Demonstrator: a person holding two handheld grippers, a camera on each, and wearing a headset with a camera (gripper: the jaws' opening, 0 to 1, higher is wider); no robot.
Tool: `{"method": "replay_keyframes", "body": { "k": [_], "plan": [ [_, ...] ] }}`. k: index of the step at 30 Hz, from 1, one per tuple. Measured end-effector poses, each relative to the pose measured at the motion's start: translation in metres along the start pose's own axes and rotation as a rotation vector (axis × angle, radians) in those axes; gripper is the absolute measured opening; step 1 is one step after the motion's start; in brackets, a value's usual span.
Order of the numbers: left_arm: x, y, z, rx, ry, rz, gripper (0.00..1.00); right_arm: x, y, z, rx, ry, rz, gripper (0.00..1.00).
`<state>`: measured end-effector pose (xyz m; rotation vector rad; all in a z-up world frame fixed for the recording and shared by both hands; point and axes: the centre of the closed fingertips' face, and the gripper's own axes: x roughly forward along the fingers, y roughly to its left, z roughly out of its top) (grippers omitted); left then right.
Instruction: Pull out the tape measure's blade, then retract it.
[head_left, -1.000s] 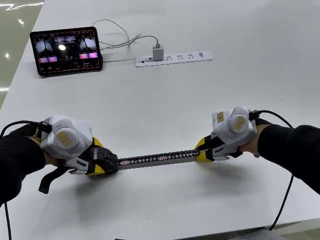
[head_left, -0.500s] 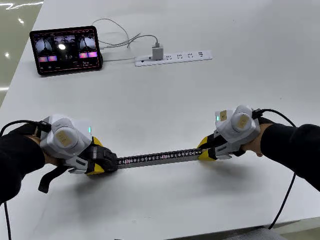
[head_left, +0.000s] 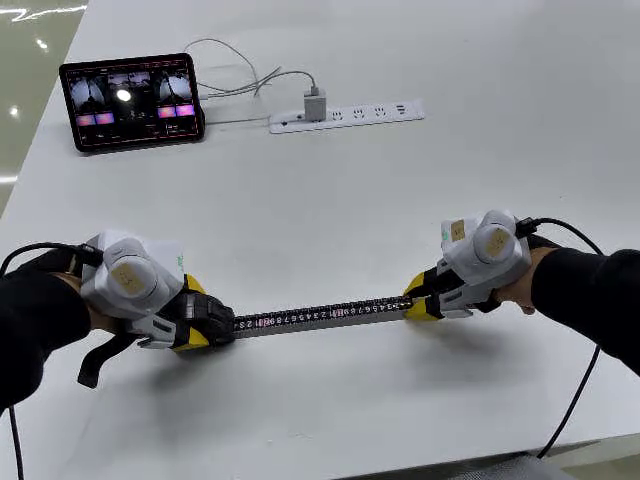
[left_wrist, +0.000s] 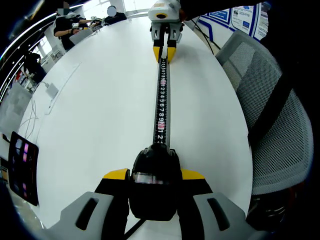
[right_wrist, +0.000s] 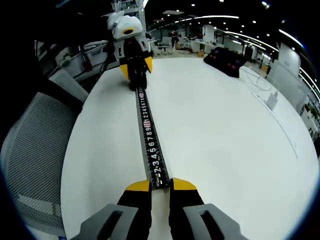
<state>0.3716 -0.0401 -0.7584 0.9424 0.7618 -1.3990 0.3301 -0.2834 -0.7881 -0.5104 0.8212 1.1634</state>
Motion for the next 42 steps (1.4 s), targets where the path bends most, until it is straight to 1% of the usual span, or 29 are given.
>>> {"method": "replay_keyframes", "body": {
  "k": [7,13,16,18,20,23,25,29,31,32,35,37,38,39,42],
  "plan": [
    [0.0001,0.0002,0.0006,-0.004,-0.002,0.0,0.31,-0.0019,0.0007,-0.0002,0.003,0.001,0.001,0.08],
    [0.0005,0.0015,0.0019,-0.021,-0.015,-0.001,0.31,-0.0023,0.0015,0.0014,0.008,0.0,0.001,0.09],
    [0.0008,0.0015,0.0023,-0.019,-0.016,0.0,0.32,-0.0024,0.0006,0.0004,-0.002,0.01,0.001,0.09],
    [0.0008,0.0017,0.0024,-0.018,-0.019,0.006,0.32,-0.0018,0.0004,-0.0003,-0.024,0.023,0.002,0.1],
    [0.0006,0.0019,0.0026,-0.017,-0.027,0.006,0.32,-0.0016,-0.0002,-0.0003,-0.03,0.031,0.005,0.1],
    [0.0009,0.0021,0.0032,-0.019,-0.038,0.013,0.32,-0.0008,0.0,-0.0008,-0.066,0.055,0.008,0.11],
    [0.0016,0.0022,0.0033,-0.021,-0.036,0.02,0.33,-0.0001,0.0001,-0.0015,-0.096,0.067,0.008,0.11],
    [0.0034,0.0026,0.0026,-0.019,-0.025,0.026,0.34,-0.0001,-0.0007,-0.0023,-0.086,0.074,0.006,0.11],
    [0.0044,0.0024,0.0021,-0.006,-0.016,0.027,0.34,0.0001,-0.0011,-0.0016,-0.057,0.078,0.002,0.11],
    [0.0047,0.0022,0.0014,0.007,-0.01,0.026,0.34,0.0002,-0.0012,-0.0012,-0.058,0.082,0.002,0.11],
    [0.004,0.0021,0.001,0.008,-0.008,0.018,0.34,0.0004,-0.0012,-0.0016,-0.051,0.088,-0.002,0.12],
    [0.0023,0.002,0.0011,0.004,-0.008,0.009,0.34,0.0006,-0.0007,-0.0017,-0.052,0.092,-0.004,0.12],
    [0.002,0.0022,0.001,0.002,-0.008,0.01,0.34,0.0007,-0.0007,-0.0019,-0.054,0.095,-0.004,0.12],
    [0.0013,0.0045,0.0011,0.004,-0.008,0.024,0.36,0.0008,-0.0004,-0.0021,-0.056,0.099,-0.001,0.13],
    [-0.002,0.0051,-0.0012,-0.013,-0.001,0.023,0.36,0.0013,0.0023,-0.0003,-0.055,0.102,0.005,0.17]
  ]
}}
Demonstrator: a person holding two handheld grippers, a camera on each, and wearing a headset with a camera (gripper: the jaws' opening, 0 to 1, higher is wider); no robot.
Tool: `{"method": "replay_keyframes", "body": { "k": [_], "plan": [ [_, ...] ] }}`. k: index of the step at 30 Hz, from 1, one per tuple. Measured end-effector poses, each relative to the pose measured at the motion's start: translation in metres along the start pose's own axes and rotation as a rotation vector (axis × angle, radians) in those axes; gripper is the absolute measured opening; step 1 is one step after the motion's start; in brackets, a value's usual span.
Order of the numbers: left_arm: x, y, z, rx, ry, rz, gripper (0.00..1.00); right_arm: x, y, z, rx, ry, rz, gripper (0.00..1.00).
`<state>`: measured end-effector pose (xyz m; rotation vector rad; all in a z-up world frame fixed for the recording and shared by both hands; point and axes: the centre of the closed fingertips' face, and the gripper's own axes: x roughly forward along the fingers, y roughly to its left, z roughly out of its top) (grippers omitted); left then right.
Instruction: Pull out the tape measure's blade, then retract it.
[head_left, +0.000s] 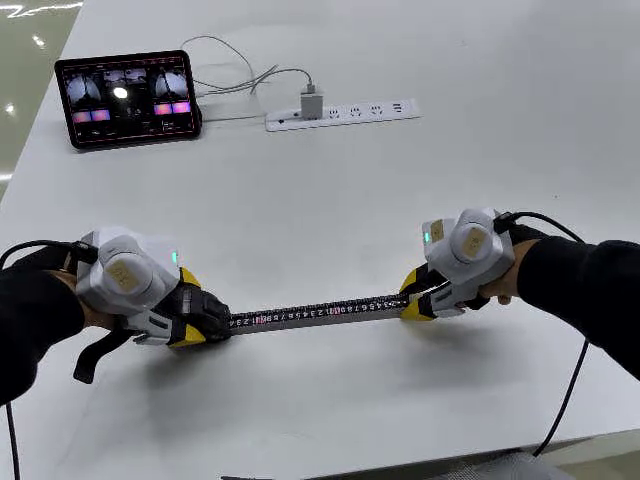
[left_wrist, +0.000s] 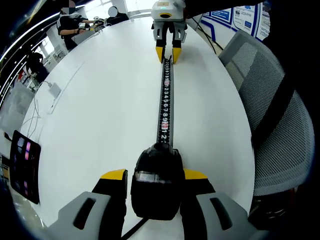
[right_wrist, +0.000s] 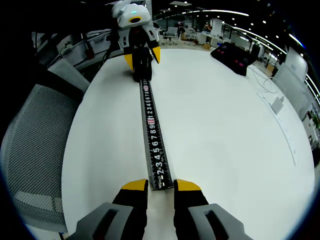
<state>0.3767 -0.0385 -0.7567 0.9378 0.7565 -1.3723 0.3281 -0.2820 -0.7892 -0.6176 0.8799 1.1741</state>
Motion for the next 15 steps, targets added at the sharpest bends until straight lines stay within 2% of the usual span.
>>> {"method": "replay_keyframes", "body": {
  "k": [7,11,15],
  "plan": [
    [-0.012,0.001,0.002,-0.029,-0.012,-0.012,0.43,-0.003,0.003,0.002,-0.007,0.008,0.001,0.24],
    [-0.014,0.0,0.001,-0.022,-0.01,-0.015,0.49,-0.007,0.002,0.002,-0.001,0.009,-0.009,0.27],
    [-0.017,0.001,0.003,-0.065,-0.023,-0.005,0.53,-0.011,0.004,0.001,0.014,0.004,-0.017,0.29]
  ]
}}
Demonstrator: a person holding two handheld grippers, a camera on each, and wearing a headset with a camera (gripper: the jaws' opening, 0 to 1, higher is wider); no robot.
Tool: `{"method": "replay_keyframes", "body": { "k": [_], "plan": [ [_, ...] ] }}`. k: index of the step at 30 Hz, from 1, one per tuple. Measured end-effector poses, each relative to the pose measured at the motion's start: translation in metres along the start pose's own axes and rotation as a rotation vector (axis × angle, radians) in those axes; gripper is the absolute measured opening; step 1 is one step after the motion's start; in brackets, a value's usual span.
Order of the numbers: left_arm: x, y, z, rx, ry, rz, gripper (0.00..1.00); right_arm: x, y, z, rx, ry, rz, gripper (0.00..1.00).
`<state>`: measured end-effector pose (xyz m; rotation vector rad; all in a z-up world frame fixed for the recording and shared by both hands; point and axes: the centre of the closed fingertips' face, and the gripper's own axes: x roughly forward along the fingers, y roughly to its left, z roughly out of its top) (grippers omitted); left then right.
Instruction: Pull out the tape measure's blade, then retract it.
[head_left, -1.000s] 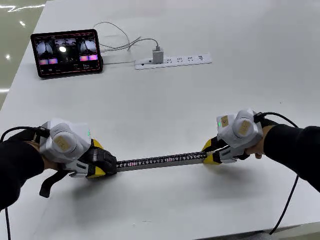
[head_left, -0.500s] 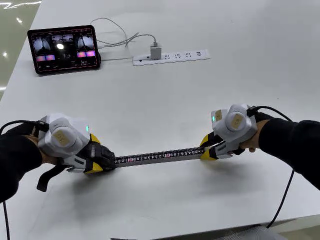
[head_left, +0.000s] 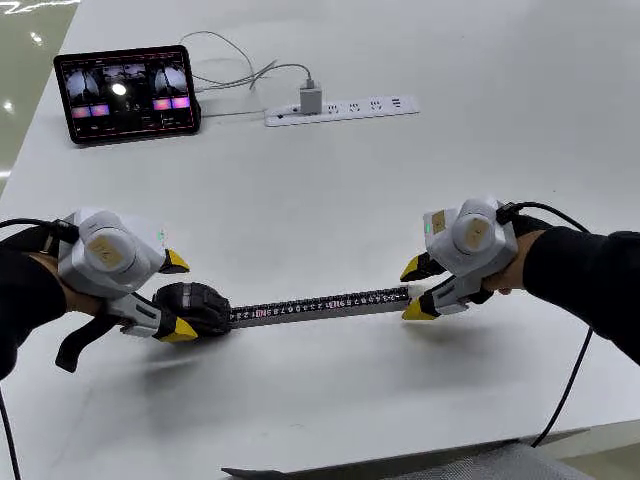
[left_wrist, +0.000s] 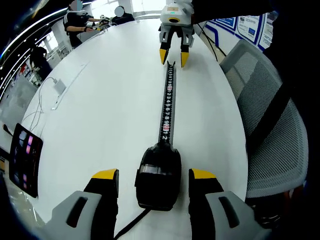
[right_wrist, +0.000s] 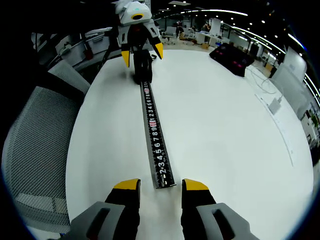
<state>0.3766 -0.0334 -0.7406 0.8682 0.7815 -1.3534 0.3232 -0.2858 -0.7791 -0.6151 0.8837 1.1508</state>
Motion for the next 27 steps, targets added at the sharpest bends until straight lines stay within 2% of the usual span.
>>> {"method": "replay_keyframes", "body": {
  "k": [4,6,11,14,15,17,21,24,26,27],
  "plan": [
    [-0.001,0.0,0.0,-0.059,-0.004,0.001,0.63,-0.004,0.005,-0.001,0.028,0.0,-0.006,0.33],
    [-0.001,0.0,0.0,-0.068,-0.004,0.003,0.67,-0.006,0.006,-0.001,0.034,0.001,-0.011,0.34],
    [-0.002,-0.002,0.0,-0.076,-0.001,0.005,0.67,-0.011,0.005,0.0,0.061,-0.02,-0.032,0.39],
    [-0.003,-0.001,0.001,-0.1,-0.016,0.017,0.7,-0.016,0.004,0.003,0.09,-0.044,-0.045,0.42],
    [-0.004,-0.003,0.004,-0.14,-0.04,0.015,0.75,-0.016,0.003,0.002,0.103,-0.052,-0.052,0.44],
    [-0.005,-0.004,0.005,-0.179,-0.06,0.017,0.81,-0.018,0.004,0.002,0.123,-0.063,-0.058,0.46],
    [-0.006,-0.007,0.003,-0.199,-0.06,0.03,0.88,-0.023,0.006,-0.002,0.14,-0.075,-0.069,0.49],
    [-0.006,-0.008,0.003,-0.219,-0.069,0.037,0.88,-0.027,0.007,-0.002,0.133,-0.091,-0.106,0.53],
    [-0.007,-0.008,0.003,-0.242,-0.079,0.046,0.9,-0.03,0.008,-0.004,0.144,-0.104,-0.123,0.56],
    [-0.007,-0.009,0.003,-0.273,-0.085,0.05,0.92,-0.031,0.009,-0.005,0.154,-0.109,-0.129,0.56]
  ]
}}
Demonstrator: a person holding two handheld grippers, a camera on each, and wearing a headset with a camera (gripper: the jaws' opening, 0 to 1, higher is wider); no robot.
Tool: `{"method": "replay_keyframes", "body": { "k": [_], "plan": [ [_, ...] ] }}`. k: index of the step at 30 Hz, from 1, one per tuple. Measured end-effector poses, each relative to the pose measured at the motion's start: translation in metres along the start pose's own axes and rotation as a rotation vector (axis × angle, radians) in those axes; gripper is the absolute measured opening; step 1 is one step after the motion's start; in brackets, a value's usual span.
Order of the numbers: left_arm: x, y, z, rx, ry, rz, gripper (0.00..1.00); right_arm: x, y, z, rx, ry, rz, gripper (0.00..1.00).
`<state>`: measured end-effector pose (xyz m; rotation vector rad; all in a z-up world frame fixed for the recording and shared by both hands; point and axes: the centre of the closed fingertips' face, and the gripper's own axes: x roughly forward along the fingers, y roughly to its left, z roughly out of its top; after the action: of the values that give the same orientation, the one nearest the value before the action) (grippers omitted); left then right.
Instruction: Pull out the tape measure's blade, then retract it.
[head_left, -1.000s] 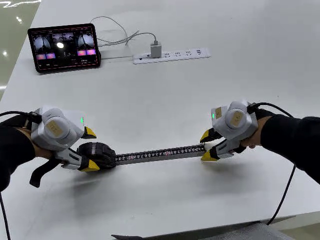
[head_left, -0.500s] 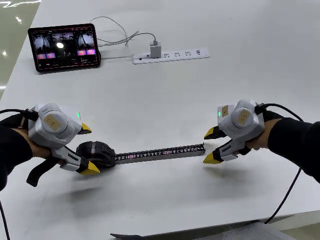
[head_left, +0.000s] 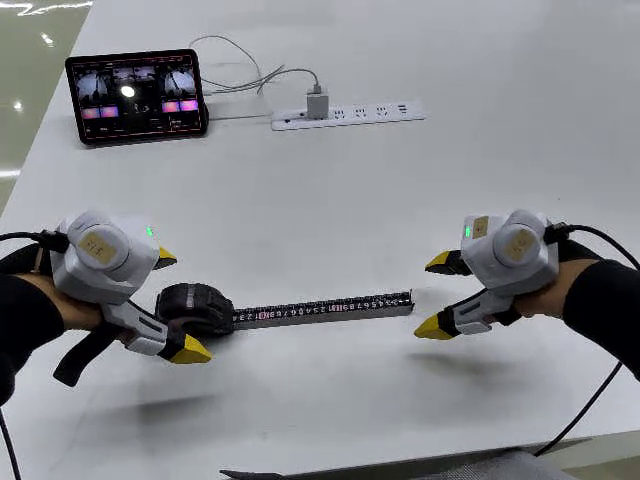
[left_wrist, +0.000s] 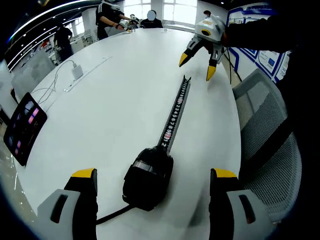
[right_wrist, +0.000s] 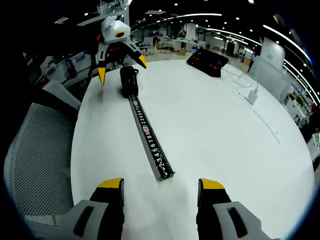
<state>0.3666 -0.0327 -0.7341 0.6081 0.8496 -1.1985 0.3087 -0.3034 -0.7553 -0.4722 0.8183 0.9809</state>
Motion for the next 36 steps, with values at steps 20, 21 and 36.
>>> {"method": "replay_keyframes", "body": {
  "k": [20,21,36],
  "plan": [
    [-0.026,0.018,0.004,-0.273,-0.257,0.17,0.99,-0.045,-0.017,-0.009,0.163,-0.143,-0.185,0.76],
    [-0.028,0.02,0.003,-0.275,-0.267,0.188,0.99,-0.047,-0.017,-0.009,0.173,-0.149,-0.192,0.78],
    [-0.039,0.015,-0.022,-0.267,-0.288,0.257,0.99,-0.071,-0.006,-0.03,0.236,-0.208,-0.251,0.93]
  ]
}}
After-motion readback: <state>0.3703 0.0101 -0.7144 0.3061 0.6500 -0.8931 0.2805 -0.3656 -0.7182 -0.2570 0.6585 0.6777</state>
